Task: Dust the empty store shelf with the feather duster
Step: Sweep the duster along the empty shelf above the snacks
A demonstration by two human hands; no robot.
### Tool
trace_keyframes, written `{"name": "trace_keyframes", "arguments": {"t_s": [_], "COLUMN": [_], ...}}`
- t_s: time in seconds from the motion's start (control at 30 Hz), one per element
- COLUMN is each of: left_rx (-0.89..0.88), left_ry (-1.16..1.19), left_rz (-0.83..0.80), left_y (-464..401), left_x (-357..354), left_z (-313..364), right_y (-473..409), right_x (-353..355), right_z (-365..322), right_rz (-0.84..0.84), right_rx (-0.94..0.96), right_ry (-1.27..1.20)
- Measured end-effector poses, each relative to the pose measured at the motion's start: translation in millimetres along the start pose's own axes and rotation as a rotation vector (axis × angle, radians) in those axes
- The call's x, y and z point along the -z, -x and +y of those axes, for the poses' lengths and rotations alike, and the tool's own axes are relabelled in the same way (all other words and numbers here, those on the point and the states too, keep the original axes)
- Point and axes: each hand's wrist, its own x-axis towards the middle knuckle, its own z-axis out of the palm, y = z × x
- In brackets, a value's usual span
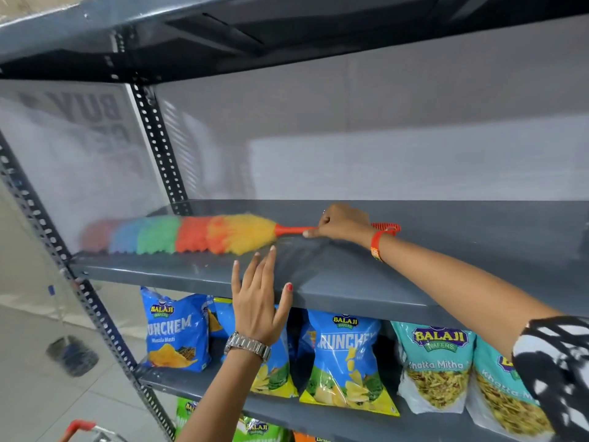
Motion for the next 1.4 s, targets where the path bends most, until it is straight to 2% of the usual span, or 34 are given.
{"name": "trace_keyframes", "arguments": {"t_s": [0.1,0.17,0.27,0.53,0.7,0.97,1.13,1.23,1.4], "left_rx": [-0.011,-0.021,-0.032,-0.024,-0.019,-0.232,-0.322,-0.317,-0.263], "left_ry": [0.006,0.006,0.01,0.009,-0.017,0.079,0.125,0.075,0.052], "left_rz": [-0.015,-0.037,-0.063,-0.034,0.003,0.046,0.013,0.007,0.091], "left_y": [0.7,0.6,1.1,0.5,2.4,1.7,1.2,2.7,3.6], "left_x": [1.9,3.9,3.8,-0.7,-2.0,-11.4,-25.9,-37.7,-48.8], "left_z": [-2.0,-4.0,-4.3,-1.4,2.8,73.1,119.9,132.8,133.6], "right_y": [-10.0,-14.1,-14.0,4.7,28.9,58.4,62.6,61.0,52.7], "right_x": [0.5,-0.2,0.0,11.3,30.2,74.6,98.3,102.7,103.4], "right_z": [5.4,8.0,12.1,24.0,58.2,149.4,188.9,202.1,218.7], "right_rz": [0.045,0.15,0.228,0.204,0.213,0.15,0.117,0.099,0.074], "right_rx": [-0.124,-0.182,-0.208,-0.179,-0.139,-0.194,-0.25,-0.261,-0.226], "right_ry": [0.016,0.069,0.133,0.077,0.057,0.076,0.042,0.036,0.05]}}
